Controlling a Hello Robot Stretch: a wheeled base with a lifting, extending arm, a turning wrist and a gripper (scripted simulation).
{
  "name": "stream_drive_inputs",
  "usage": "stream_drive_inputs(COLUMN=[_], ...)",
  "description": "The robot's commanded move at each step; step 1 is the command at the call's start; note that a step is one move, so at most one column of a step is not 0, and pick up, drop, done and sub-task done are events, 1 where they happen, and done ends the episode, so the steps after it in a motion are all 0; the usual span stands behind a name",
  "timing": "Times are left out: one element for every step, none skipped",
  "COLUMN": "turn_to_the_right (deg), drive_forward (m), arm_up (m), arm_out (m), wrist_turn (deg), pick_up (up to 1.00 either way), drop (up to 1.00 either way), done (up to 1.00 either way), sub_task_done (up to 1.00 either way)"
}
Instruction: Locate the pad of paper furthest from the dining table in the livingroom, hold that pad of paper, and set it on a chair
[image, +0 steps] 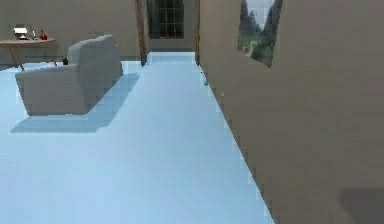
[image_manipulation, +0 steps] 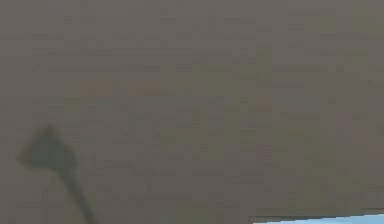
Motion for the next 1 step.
stream_drive_inputs(turn_to_the_right=[0.0], drive_forward=[0.75], arm_up=[0.0], arm_out=[0.0], wrist_turn=[0.0], pick_up=[0.0], drop=[0.0], done=[0.0], sub_task_done=[0.0])
